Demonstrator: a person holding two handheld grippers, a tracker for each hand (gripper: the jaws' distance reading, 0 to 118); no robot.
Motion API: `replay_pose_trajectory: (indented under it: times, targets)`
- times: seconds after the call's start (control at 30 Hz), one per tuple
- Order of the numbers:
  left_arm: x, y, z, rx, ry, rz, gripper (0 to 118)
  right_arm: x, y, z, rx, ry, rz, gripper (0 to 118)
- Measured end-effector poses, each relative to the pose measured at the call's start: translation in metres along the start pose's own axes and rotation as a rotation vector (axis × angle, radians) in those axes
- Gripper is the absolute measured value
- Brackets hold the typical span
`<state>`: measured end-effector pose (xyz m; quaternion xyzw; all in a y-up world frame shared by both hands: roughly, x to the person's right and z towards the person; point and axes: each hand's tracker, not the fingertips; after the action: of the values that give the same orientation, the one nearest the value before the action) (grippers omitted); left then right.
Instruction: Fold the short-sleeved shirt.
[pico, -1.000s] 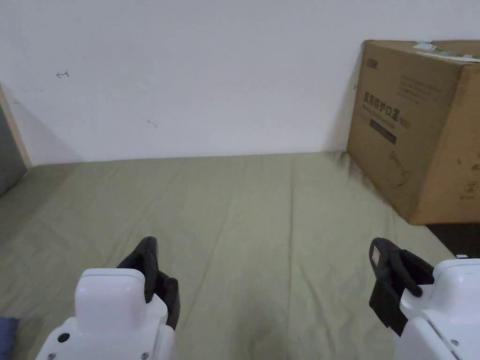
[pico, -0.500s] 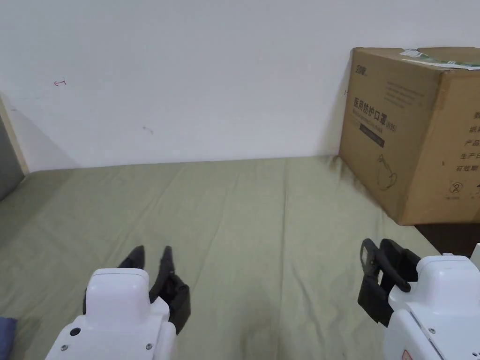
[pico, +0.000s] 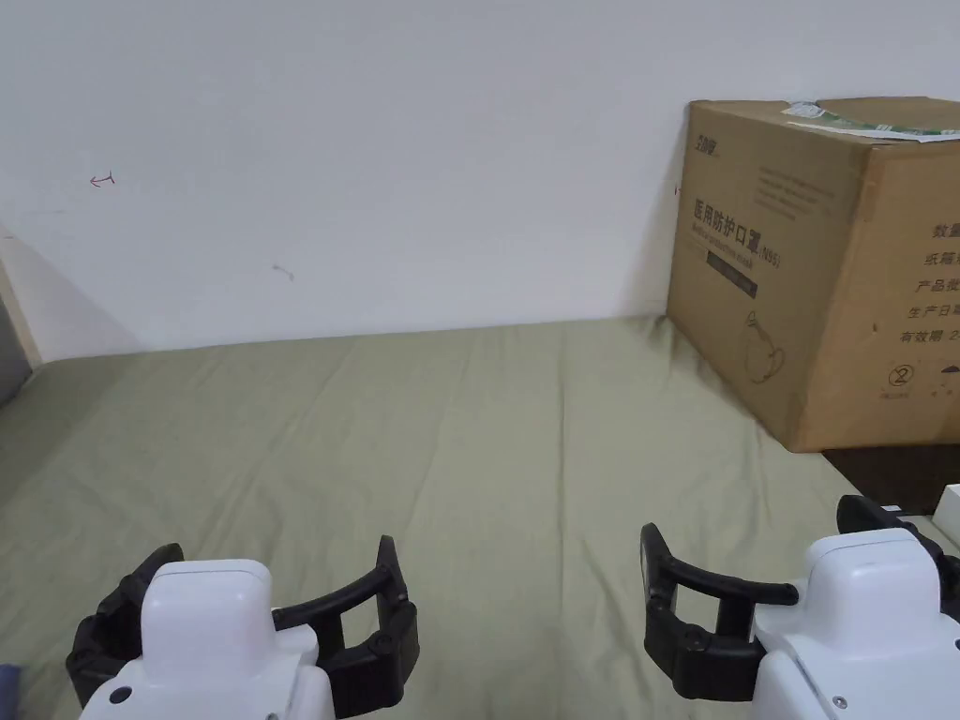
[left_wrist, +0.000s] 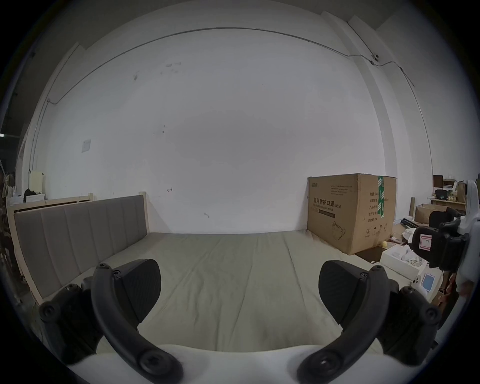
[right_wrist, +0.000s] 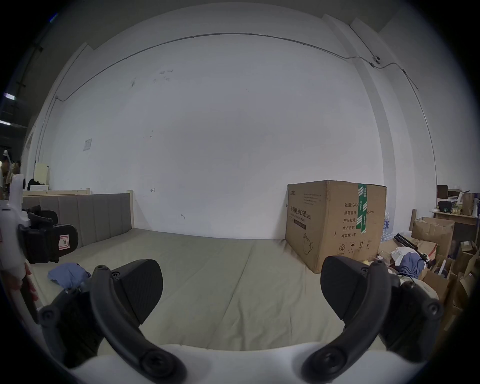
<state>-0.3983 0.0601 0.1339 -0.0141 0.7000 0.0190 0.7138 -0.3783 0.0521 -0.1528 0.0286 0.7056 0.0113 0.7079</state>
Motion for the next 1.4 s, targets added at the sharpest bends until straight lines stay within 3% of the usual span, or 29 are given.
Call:
replay_pose_trajectory:
  times: [0.43, 0.9, 1.4]
  targets:
    - [0.0, -0.003, 0.006, -0.031, -0.063, 0.021, 118, -0.004, -0.003, -0.006, -0.046, -0.008, -0.006, 118]
    - [-0.005, 0.0, 0.002, -0.127, 0.087, 0.131, 118, -0.009, -0.003, -0.007, -0.068, 0.003, 0.001, 118]
    - [0.003, 0.002, -0.006, -0.2, 0.085, 0.132, 117, -0.013, -0.006, -0.009, -0.091, 0.017, 0.01, 118]
